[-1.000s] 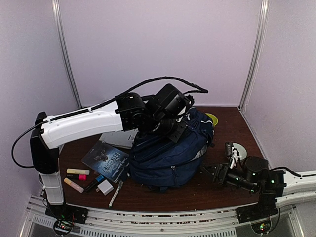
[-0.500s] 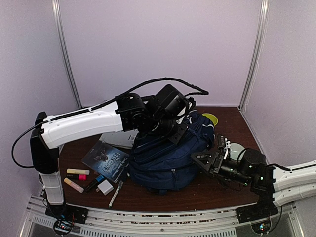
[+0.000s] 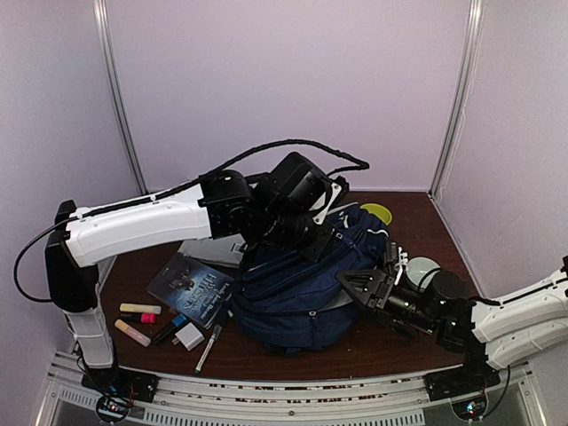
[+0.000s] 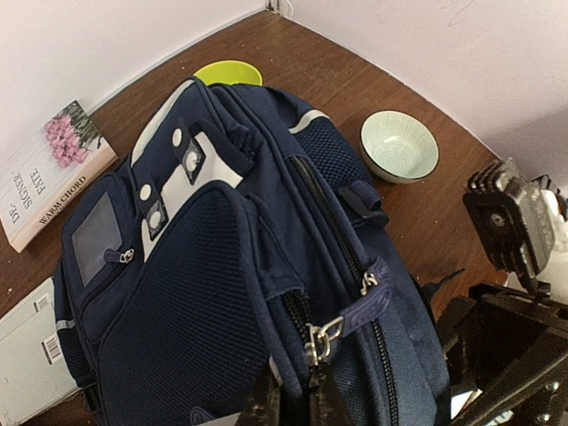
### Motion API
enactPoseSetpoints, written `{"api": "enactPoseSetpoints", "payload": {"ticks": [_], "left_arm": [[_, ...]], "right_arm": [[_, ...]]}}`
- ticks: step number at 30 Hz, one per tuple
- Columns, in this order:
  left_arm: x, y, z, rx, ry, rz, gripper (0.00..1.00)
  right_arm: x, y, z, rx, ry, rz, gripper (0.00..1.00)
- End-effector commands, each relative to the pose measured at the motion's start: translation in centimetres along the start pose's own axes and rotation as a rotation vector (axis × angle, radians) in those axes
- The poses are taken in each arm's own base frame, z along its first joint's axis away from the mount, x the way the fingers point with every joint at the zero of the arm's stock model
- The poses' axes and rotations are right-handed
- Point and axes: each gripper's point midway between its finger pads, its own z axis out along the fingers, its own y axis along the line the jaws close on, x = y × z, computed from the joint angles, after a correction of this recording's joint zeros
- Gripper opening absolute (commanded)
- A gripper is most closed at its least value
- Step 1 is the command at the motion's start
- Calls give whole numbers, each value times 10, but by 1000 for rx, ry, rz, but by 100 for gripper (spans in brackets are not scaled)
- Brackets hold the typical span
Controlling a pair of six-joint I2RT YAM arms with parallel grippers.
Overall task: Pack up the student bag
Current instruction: Pass from the left arm to the right, then grab the largest pocket of the student bag.
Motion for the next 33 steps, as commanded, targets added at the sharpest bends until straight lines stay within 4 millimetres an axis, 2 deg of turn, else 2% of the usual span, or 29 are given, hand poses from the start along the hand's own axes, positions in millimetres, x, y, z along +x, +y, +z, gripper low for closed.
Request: {"api": "enactPoseSetpoints", "payload": {"ticks": [1, 5, 7, 8, 11, 13, 14, 16, 19, 23, 27, 29, 33], "left_arm": [[-65, -16, -43, 113, -238, -79, 0], [-59, -9, -45, 76, -213, -64, 0], [-51, -2, -47, 46, -186, -52, 0], [-48, 2, -50, 27, -175, -48, 4], [-36, 16, -59, -30, -137, -39, 38], [-29, 25, -74, -72, -114, -34, 70], [-25, 28, -81, -96, -103, -26, 82], [-13, 33, -96, -141, -76, -11, 92], [7, 34, -117, -181, -21, -6, 88], [42, 17, -133, -144, 46, -29, 79], [85, 7, -128, -92, 111, -154, 72], [99, -4, -122, -33, 108, -230, 68], [105, -37, -106, 117, 57, -310, 60]], "right_arm": [[-11, 23, 4, -96, -40, -1, 33], [-4, 21, 8, -67, 5, -56, 7], [-4, 19, 7, -42, 15, -94, 0], [-5, 20, 6, -33, 15, -112, 0], [-12, 21, 6, 21, 3, -166, 0], [-16, 22, 7, 48, -1, -193, 0], [-19, 28, 9, 49, -7, -203, 0], [-23, 35, 12, 55, -17, -221, 0], [-22, 43, 21, 69, -13, -259, 0], [-22, 46, 33, 94, -14, -298, 0], [-21, 53, 42, 91, -9, -314, 0], [-19, 58, 47, 87, 4, -335, 0], [-7, 66, 56, 71, 54, -386, 0]]}}
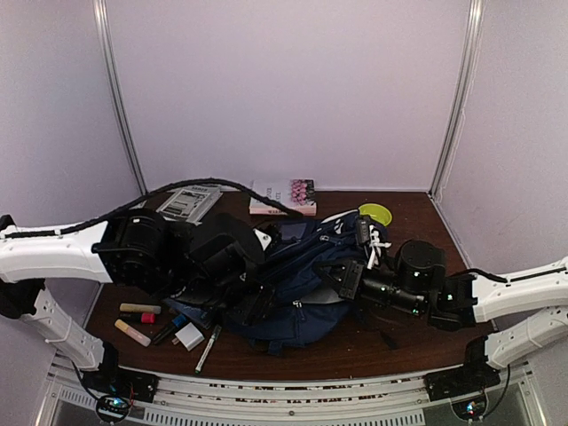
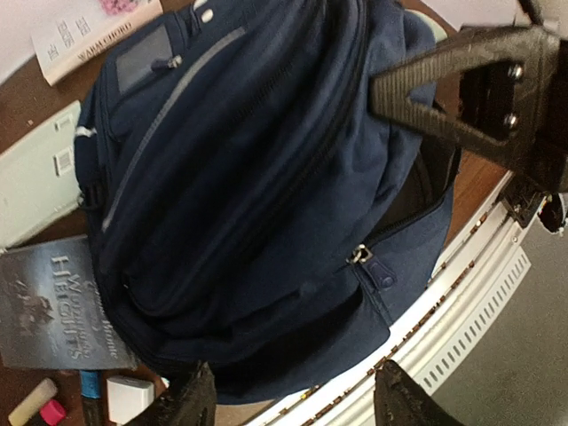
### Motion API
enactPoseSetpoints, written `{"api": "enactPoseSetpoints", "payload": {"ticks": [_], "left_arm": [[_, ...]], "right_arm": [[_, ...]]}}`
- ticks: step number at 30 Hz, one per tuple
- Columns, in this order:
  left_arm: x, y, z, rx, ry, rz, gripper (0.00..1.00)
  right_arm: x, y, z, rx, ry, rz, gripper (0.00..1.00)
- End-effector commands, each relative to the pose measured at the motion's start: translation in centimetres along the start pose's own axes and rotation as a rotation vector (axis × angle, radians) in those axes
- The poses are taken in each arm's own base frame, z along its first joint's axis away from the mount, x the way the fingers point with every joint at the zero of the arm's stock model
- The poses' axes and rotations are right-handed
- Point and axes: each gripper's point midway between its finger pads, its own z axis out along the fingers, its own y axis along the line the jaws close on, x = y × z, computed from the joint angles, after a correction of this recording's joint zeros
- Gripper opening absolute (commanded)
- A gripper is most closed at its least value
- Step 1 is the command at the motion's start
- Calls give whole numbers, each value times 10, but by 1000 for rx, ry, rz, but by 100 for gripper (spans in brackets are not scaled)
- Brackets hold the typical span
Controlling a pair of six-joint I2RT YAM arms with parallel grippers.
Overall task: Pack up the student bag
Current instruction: Grab the largest pocket of the student bag.
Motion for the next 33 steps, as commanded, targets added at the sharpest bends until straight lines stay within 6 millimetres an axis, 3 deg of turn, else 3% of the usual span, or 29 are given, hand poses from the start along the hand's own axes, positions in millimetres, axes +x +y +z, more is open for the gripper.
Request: {"api": "enactPoseSetpoints", "payload": {"ticks": [1, 8, 13, 16, 23, 30, 33], "left_arm": [[-13, -45, 3, 214, -85, -169, 57], [-22, -55, 22, 232, -140, -240, 55], [-5, -53, 51, 157, -80, -273, 47], [7, -41, 60, 46, -56, -296, 44], [10, -9, 36, -178, -107, -314, 47], [-6, -5, 8, -217, -160, -310, 50], [-3, -2, 12, -232, -165, -310, 52]], "right_arm": [[-21, 41, 5, -88, -51, -76, 0], [-18, 62, 9, -88, -28, -141, 0], [-13, 60, 19, -26, 18, -140, 0], [-12, 61, 24, -1, 39, -113, 0], [-21, 57, 27, 56, 9, -59, 0], [-29, 48, 27, 122, -31, -49, 0], [-31, 53, 29, 112, -26, -50, 0]]}}
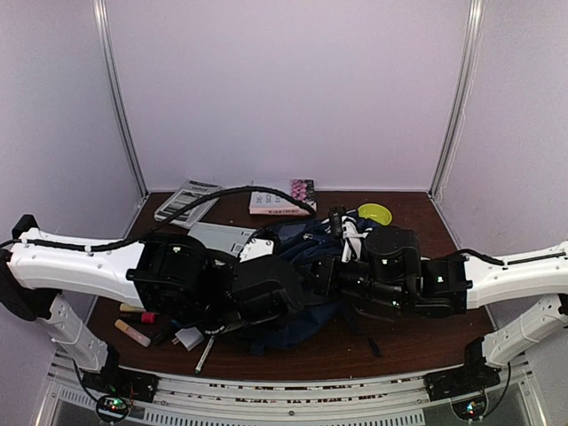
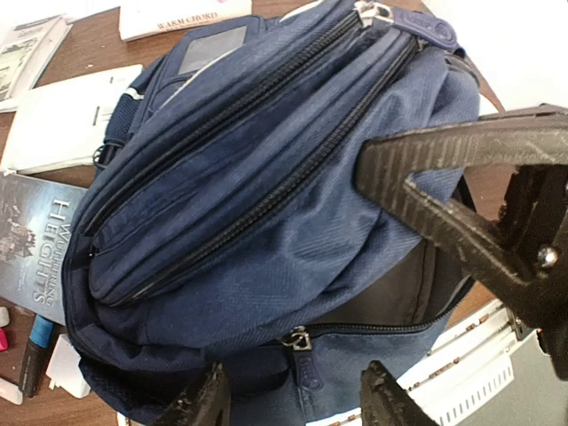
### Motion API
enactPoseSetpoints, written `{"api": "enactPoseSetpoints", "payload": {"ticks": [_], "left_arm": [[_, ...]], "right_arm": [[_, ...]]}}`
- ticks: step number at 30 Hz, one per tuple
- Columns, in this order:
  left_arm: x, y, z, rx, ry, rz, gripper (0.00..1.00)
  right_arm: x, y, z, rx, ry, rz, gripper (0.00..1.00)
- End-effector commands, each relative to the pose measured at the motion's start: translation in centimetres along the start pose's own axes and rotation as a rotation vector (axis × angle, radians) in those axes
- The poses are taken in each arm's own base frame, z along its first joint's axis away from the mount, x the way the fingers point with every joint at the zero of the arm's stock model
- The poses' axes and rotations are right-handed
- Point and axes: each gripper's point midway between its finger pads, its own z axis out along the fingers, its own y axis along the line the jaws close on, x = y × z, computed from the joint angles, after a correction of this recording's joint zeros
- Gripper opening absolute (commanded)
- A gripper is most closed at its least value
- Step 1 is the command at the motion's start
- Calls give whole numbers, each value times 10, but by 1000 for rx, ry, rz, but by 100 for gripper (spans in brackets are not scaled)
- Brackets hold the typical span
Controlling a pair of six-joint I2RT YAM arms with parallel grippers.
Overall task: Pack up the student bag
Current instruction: Grab the largest pocket of the student bag.
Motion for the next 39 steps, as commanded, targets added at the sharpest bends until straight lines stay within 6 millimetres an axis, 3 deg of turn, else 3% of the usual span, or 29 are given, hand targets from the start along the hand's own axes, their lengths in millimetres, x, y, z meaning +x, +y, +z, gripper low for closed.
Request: {"api": "enactPoseSetpoints", "payload": {"ticks": [1, 7, 12, 16, 23, 35, 38, 39], "left_arm": [[-6, 11, -2, -49, -50, -8, 52], [6, 14, 14, -53, -53, -38, 50], [5, -4, 21, 103, -88, -37, 47], [12, -8, 32, 173, -78, -45, 47], [2, -21, 36, 144, -96, 27, 47], [6, -8, 42, 10, -62, 42, 17], [3, -6, 40, -2, -71, 55, 0], [2, -7, 40, 0, -74, 62, 0]], "right_arm": [[-39, 28, -5, -54, -113, 41, 0], [-39, 33, -4, -49, -85, 18, 0], [-34, 36, -7, -67, -46, -18, 0], [-32, 44, -13, -113, -23, -6, 0], [-24, 52, -12, -137, 41, 59, 0], [-37, 50, -21, -125, -1, 65, 0], [-39, 48, -24, -113, -10, 51, 0], [-39, 47, -25, -109, -12, 47, 0]]}}
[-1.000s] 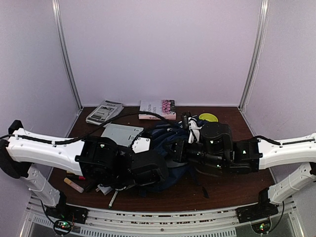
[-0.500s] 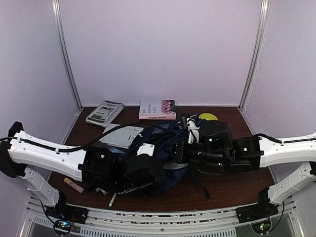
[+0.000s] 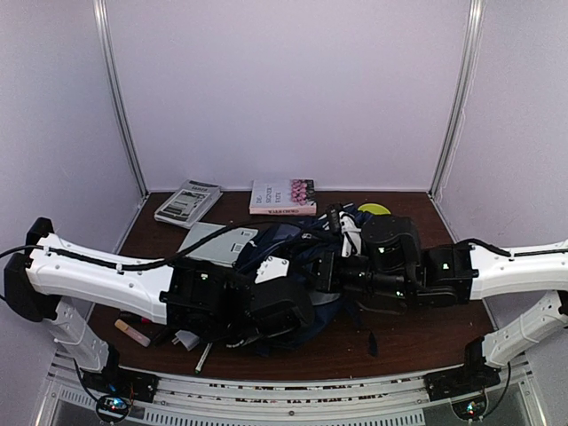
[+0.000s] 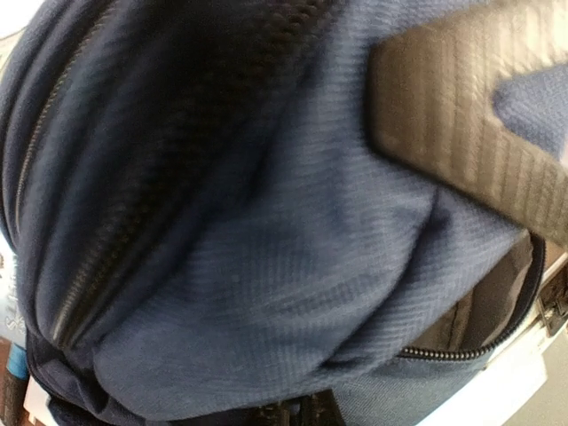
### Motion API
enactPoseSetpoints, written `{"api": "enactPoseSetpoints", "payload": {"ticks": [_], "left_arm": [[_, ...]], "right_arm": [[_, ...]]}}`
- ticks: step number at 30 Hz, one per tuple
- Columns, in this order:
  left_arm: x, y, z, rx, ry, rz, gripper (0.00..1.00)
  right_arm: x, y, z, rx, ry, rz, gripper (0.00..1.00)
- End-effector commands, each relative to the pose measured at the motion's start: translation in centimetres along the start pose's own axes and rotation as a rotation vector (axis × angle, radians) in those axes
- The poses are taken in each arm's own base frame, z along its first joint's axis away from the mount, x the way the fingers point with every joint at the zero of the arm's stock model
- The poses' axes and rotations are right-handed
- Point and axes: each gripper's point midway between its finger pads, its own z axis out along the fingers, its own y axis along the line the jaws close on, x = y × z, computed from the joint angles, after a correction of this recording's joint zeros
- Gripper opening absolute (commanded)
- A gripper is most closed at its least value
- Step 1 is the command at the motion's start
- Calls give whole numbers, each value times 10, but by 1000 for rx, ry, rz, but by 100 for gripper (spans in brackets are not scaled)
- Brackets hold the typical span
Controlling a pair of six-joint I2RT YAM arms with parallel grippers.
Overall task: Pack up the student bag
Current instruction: Grab the largest pocket of the student bag.
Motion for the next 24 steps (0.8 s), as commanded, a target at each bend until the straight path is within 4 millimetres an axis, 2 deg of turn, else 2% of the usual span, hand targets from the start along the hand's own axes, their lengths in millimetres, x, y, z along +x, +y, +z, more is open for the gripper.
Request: {"api": "enactPoseSetpoints", "payload": {"ticks": [1, 8, 14, 24], "left_arm": [[-21, -4, -6, -5, -57, -1, 0], [-40, -27, -17, 95, -92, 37, 0], [-57, -37, -36, 227, -116, 9, 0], [-83, -43, -71, 719, -141, -149, 0]], "right_arm": [[-40, 38, -25, -117, -117, 8, 0], [-31, 25, -22, -73, -101, -8, 0], [-25, 7, -24, -15, -97, -35, 0], [-7, -22, -30, 27, -98, -88, 0]]}}
